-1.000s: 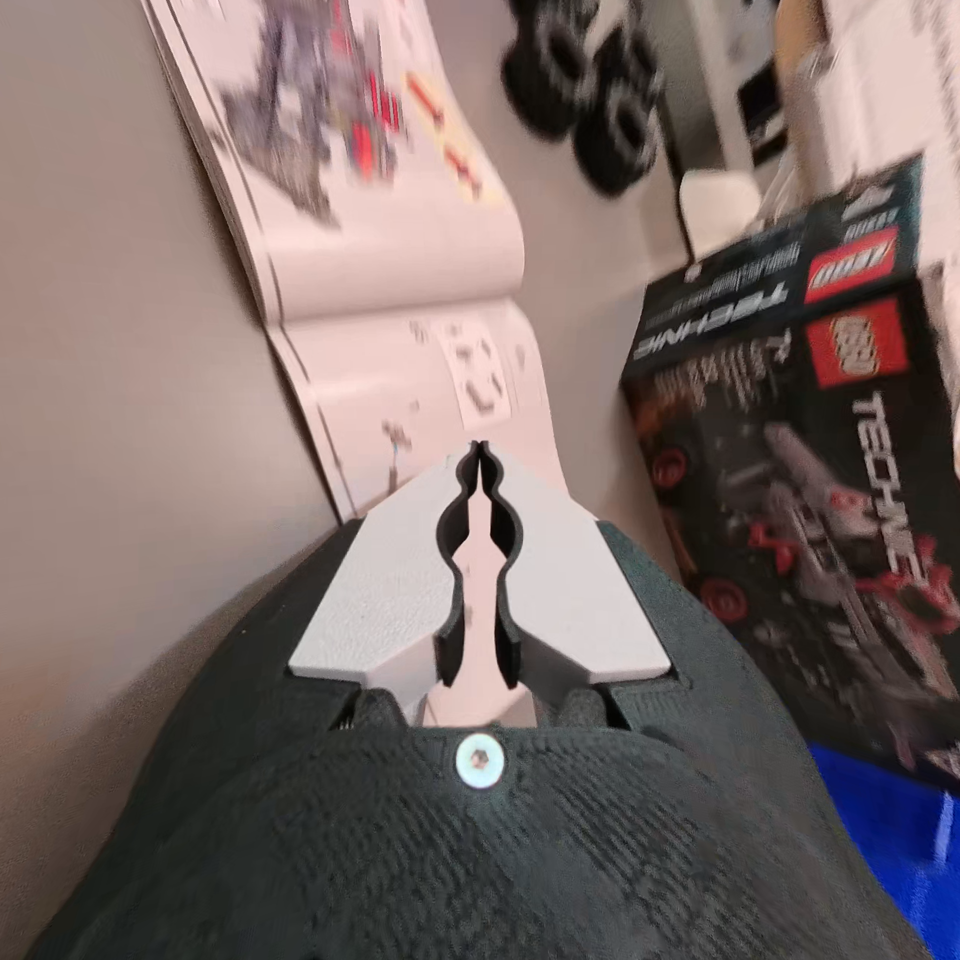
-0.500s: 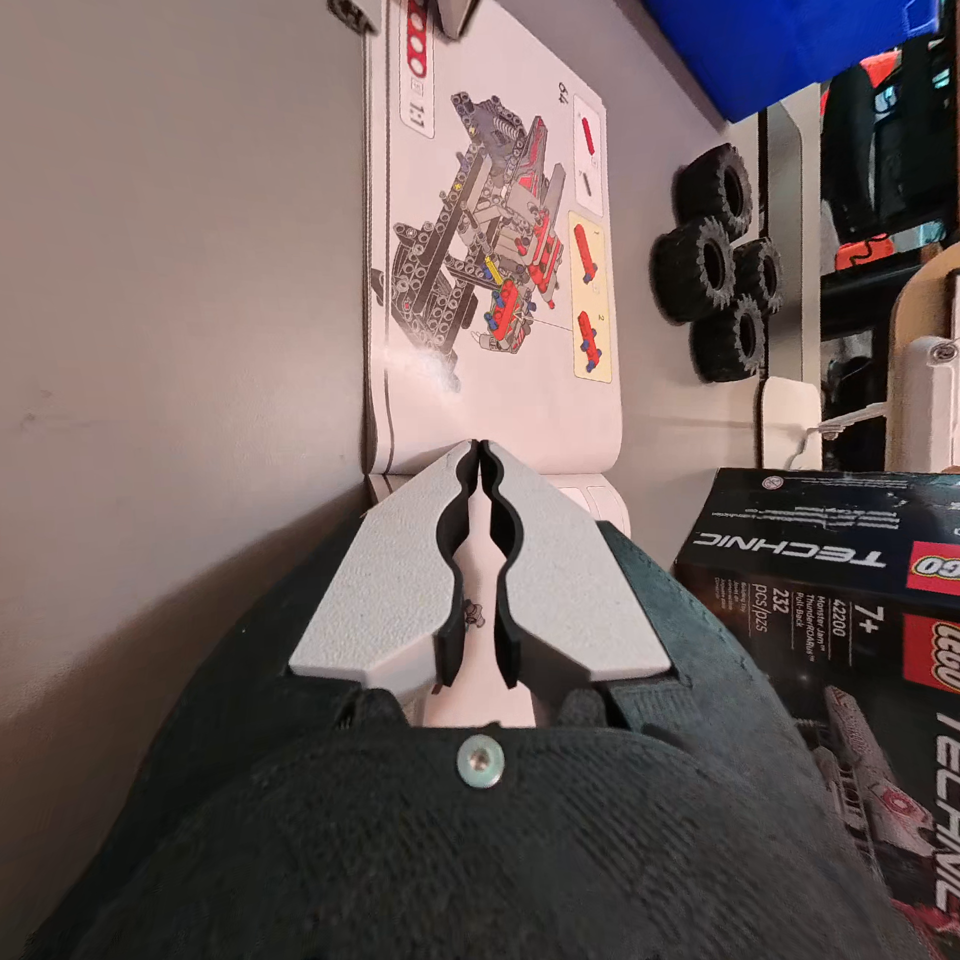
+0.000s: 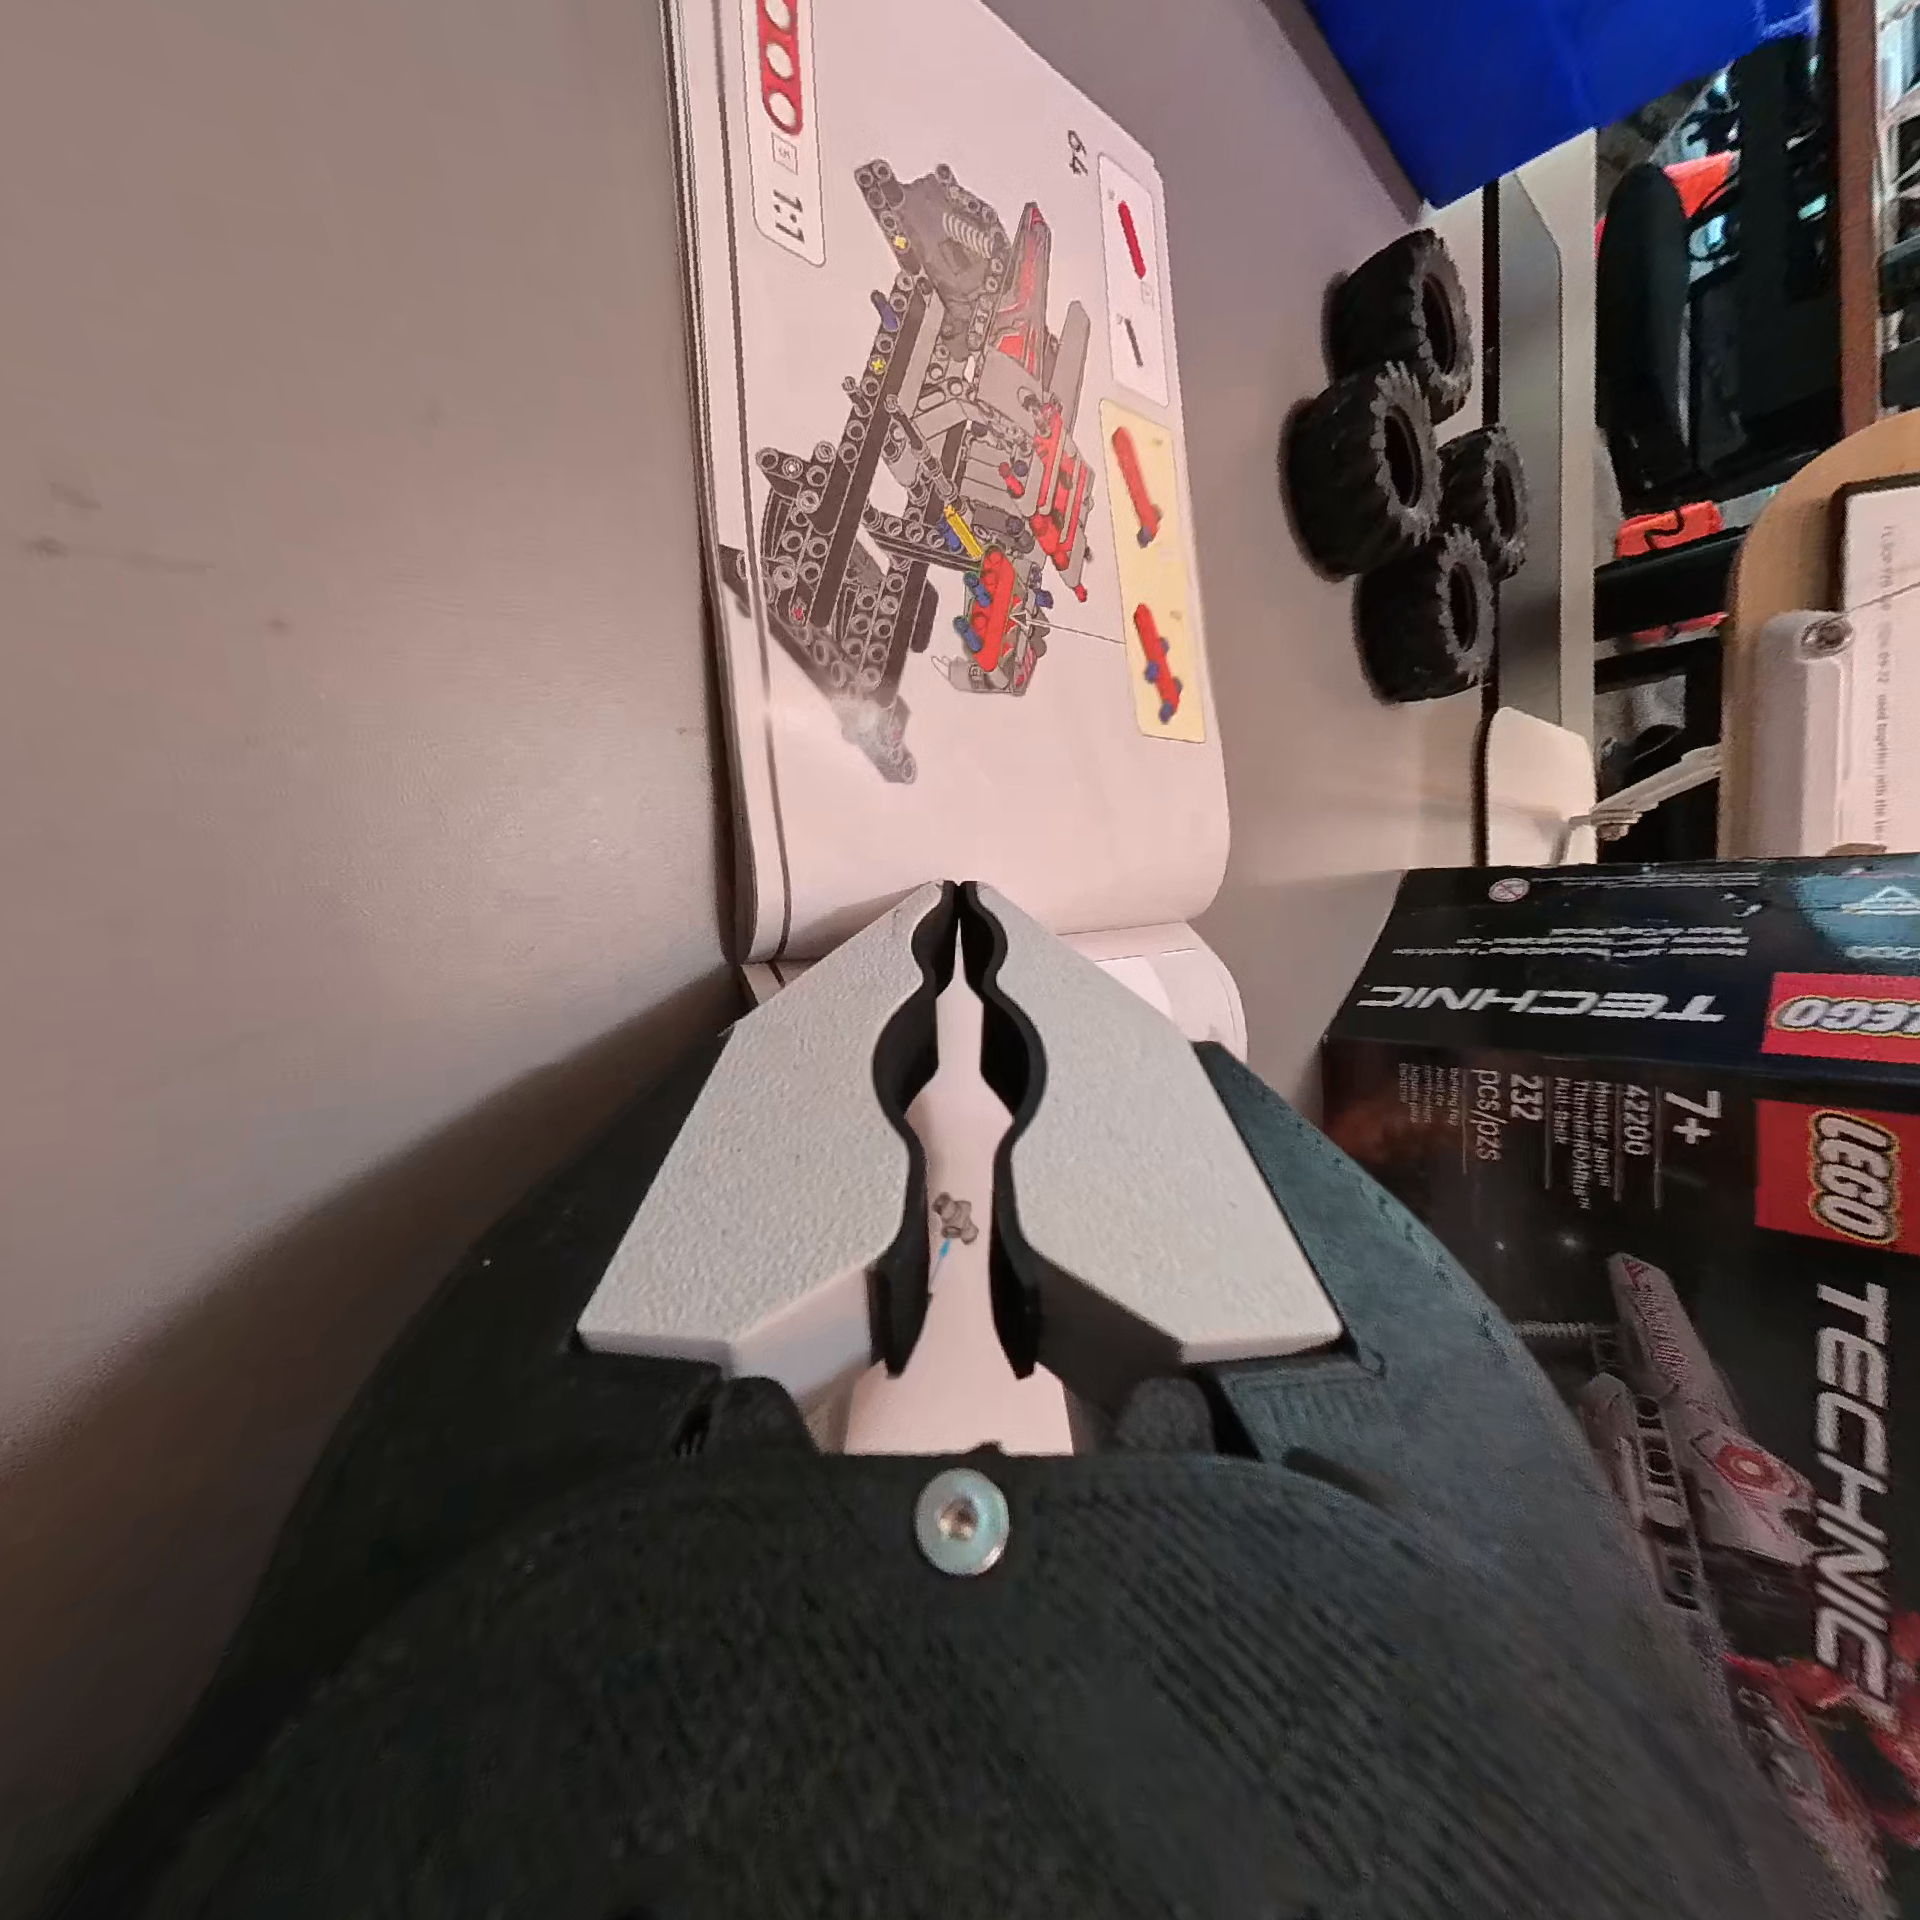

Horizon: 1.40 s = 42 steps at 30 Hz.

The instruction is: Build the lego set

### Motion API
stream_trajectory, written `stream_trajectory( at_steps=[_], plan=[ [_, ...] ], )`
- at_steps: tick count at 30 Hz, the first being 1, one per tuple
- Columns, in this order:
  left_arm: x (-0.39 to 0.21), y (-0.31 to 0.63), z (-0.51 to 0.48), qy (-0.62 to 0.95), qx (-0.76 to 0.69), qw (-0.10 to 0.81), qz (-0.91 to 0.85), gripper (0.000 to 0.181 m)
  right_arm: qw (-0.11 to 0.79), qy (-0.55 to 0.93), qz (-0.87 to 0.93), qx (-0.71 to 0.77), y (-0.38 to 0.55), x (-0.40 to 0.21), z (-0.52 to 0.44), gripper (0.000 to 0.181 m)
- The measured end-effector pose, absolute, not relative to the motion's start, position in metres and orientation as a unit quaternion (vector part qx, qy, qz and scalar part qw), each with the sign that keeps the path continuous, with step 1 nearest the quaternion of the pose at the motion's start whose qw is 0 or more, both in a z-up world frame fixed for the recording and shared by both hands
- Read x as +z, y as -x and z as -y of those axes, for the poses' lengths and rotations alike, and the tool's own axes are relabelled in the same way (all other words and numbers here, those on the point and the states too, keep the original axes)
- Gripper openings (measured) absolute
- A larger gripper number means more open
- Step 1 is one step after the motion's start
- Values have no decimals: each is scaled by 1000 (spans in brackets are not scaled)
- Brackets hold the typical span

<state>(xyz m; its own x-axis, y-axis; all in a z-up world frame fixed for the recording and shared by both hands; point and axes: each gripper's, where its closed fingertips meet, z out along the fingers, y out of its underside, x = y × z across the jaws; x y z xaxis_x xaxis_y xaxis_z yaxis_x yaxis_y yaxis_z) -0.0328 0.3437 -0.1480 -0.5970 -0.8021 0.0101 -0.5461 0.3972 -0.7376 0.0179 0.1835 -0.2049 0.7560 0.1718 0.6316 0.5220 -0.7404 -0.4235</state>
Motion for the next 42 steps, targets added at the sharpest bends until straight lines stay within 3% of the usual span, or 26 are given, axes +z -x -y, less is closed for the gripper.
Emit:
stream_trajectory(
  at_steps=[1, 4, 6, 14, 17, 24, 28, 29, 35, 42],
  plan=[
    [-131, 32, -361, 428, -372, 212, -796, 0, 307, 880, 195, -305, -20, -201, -184, 0],
    [-98, 35, -441, 499, -344, 310, -732, 0, 353, 847, 181, -355, -28, -176, -188, 0],
    [-100, 40, -498, 540, -283, 329, -721, 0, 388, 826, 160, -377, -34, -160, -187, 0],
    [-178, 21, -602, 446, -56, 180, -875, 18, 407, 782, 120, -456, -58, -147, -180, 0],
    [-196, 19, -598, 415, -46, 120, -901, 18, 409, 777, 113, -464, -62, -148, -178, 0],
    [-211, 15, -593, 403, -32, 78, -911, 11, 420, 772, 98, -467, -71, -150, -175, 0],
    [-217, 20, -598, 415, -8, 66, -907, 18, 413, 776, 95, -468, -73, -152, -173, 0],
    [-217, 19, -598, 420, -12, 69, -905, 10, 411, 777, 94, -468, -74, -152, -173, 0],
    [-199, 15, -604, 443, -11, 123, -888, 10, 413, 774, 100, -469, -70, -151, -175, 0],
    [-91, 15, -549, 437, -131, 295, -840, 10, 425, 778, 96, -453, -66, -148, -174, 0]
  ],
)
